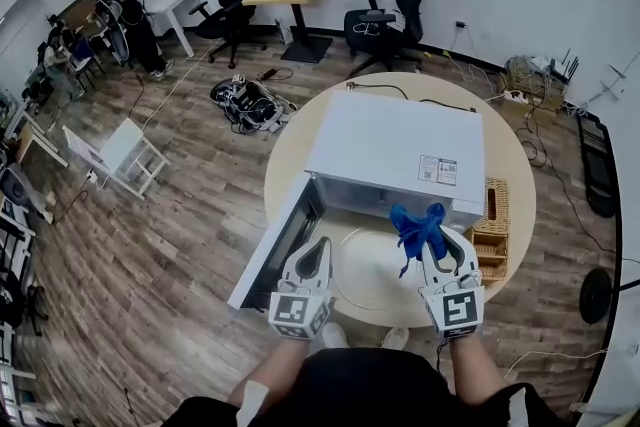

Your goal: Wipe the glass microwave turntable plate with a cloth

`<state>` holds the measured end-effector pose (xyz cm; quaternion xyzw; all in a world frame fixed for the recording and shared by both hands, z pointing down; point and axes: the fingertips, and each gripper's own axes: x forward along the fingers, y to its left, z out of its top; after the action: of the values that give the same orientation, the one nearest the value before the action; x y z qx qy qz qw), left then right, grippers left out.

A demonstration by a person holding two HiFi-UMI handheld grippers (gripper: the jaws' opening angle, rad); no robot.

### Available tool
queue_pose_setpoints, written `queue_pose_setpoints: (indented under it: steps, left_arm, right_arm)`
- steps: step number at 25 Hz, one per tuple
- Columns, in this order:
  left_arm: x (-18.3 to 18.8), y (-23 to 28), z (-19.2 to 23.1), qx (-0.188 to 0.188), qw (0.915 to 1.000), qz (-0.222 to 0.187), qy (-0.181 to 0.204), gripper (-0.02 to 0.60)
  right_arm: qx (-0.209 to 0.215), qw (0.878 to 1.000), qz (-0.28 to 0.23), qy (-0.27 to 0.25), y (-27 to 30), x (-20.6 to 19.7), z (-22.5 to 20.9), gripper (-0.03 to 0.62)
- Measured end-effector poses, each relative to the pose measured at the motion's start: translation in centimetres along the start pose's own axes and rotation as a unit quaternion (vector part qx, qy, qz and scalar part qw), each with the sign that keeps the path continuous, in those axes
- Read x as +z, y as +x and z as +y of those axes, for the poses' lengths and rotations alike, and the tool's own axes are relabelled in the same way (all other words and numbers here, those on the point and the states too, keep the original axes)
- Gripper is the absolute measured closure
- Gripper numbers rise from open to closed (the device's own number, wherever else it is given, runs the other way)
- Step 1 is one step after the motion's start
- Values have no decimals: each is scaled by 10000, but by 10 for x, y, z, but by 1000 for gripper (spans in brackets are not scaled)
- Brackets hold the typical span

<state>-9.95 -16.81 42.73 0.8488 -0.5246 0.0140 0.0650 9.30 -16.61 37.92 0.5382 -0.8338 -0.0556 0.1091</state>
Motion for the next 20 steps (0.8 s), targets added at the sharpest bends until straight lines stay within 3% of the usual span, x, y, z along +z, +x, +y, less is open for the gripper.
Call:
queue_pose_setpoints:
  steps: [11,20]
  left_arm:
    - [20,3,-17,-154,9995,-185,181,575]
    - [28,7,-21,-183,9994,-271,68,575]
  right_arm:
    - [-152,9999,-51,6,-8,4,-12,513]
    - [58,9999,-82,41,2,1,3,513]
